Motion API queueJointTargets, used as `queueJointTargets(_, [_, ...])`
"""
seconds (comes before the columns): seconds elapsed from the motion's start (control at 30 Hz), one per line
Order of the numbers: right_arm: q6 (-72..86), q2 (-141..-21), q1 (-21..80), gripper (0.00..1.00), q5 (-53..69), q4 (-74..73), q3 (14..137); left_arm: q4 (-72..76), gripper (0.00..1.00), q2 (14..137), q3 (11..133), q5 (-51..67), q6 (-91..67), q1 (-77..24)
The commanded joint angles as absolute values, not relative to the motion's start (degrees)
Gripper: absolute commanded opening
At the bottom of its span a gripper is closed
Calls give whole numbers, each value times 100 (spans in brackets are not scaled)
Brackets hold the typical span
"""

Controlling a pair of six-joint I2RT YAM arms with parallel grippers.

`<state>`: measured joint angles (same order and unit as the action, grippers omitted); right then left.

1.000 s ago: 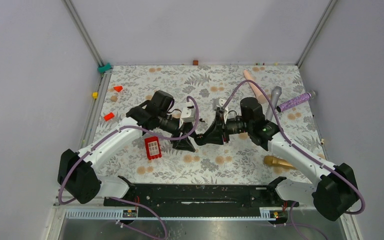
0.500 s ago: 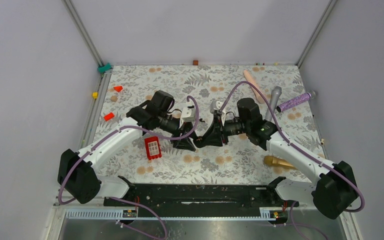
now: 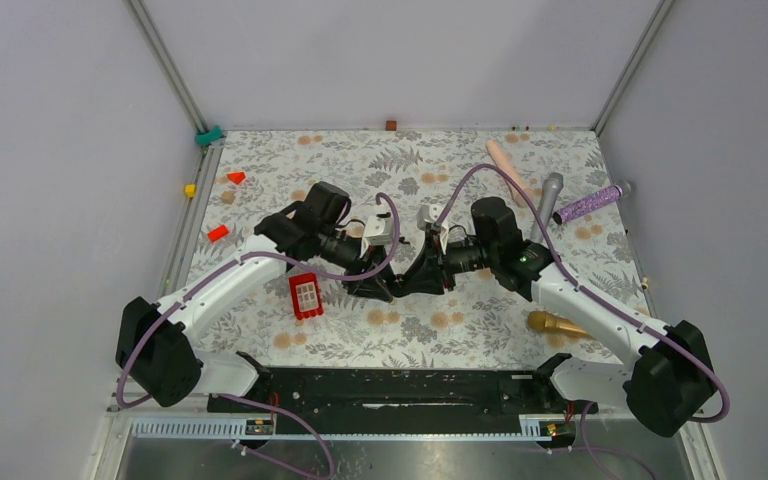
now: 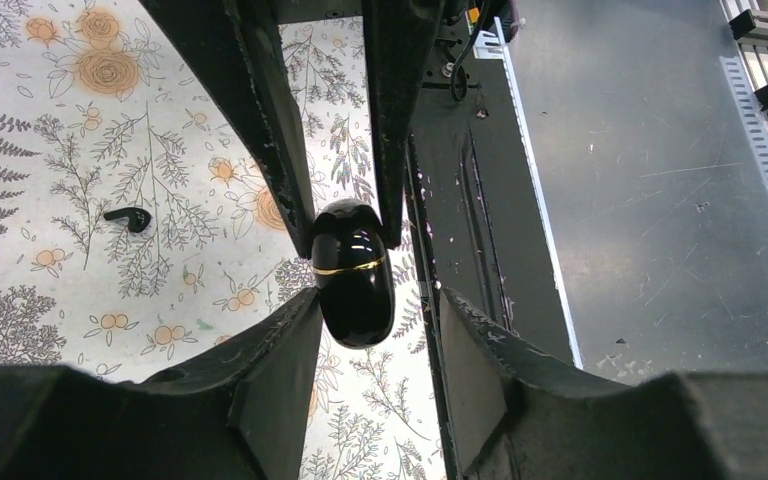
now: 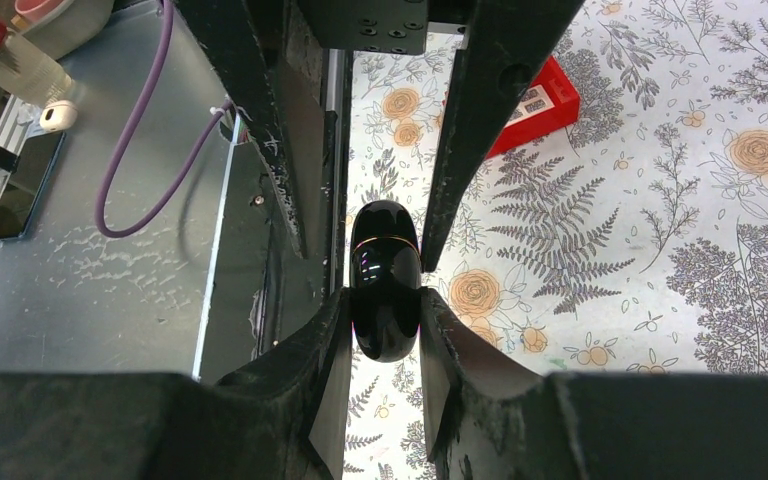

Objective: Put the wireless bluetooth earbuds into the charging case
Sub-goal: Pass from the right arm to the left, then open the charging case to the charging case.

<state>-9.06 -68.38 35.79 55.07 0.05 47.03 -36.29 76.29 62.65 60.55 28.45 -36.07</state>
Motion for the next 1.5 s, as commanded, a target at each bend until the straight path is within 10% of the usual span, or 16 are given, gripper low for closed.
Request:
queueJointTargets(0.0, [-1036,-6810,3680,15,5498,40,4965,-3437,44,7718,6518,6073,2813,-3653])
queueJointTargets(0.47, [-1155,-6834,3724,18,5470,-161,4983,-3437,0,7782,6590,5848,2785,-3701])
queueJointTargets(0.87, [-1747,-6633,3710,62,4837,-659,5122,-3437,0,7638,6479,5923,2861,-3706])
queueJointTargets(1.47, [-2008,-6413,3654,67,3442,-457,5077,-3437,0,7541,6447,5935,2896,-3709])
